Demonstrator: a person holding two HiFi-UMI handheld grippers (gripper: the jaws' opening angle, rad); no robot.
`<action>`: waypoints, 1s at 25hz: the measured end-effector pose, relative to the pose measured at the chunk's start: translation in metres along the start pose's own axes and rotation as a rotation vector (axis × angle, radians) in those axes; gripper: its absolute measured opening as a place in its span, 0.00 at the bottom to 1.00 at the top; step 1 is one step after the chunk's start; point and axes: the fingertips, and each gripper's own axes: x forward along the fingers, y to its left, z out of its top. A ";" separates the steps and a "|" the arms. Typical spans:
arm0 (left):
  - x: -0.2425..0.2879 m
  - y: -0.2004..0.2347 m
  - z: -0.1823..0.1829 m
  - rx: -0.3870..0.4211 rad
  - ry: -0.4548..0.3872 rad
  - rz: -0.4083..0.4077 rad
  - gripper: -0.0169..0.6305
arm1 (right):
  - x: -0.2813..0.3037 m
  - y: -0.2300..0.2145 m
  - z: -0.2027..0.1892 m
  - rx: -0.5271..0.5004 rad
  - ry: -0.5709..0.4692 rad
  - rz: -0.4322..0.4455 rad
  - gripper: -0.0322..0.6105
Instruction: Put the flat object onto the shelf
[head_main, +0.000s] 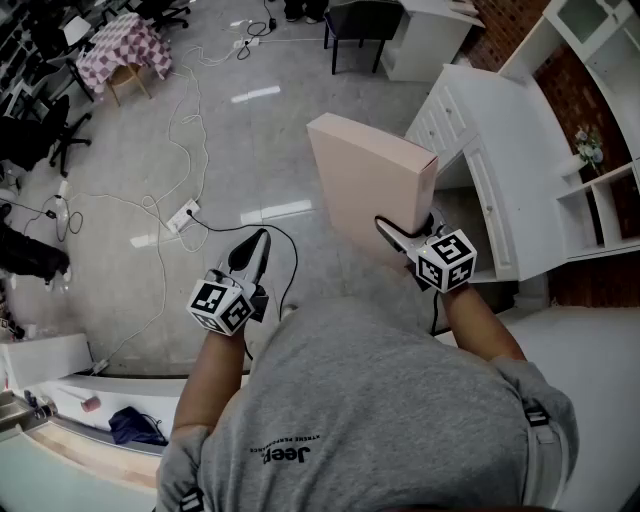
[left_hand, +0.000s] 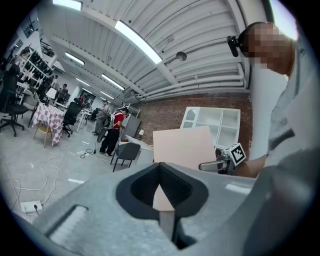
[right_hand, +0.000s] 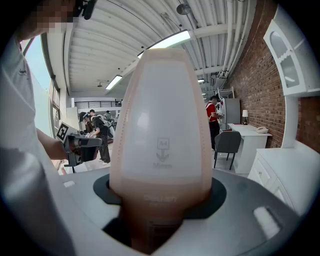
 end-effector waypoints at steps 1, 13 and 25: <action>0.000 0.001 0.000 0.001 -0.001 0.001 0.02 | 0.001 -0.001 0.000 0.000 -0.001 -0.001 0.51; 0.000 0.004 0.000 0.000 -0.004 0.000 0.02 | 0.002 -0.009 0.002 0.005 -0.001 -0.018 0.51; -0.016 0.041 0.017 -0.003 -0.020 -0.025 0.02 | 0.029 0.004 0.019 0.000 -0.010 -0.050 0.52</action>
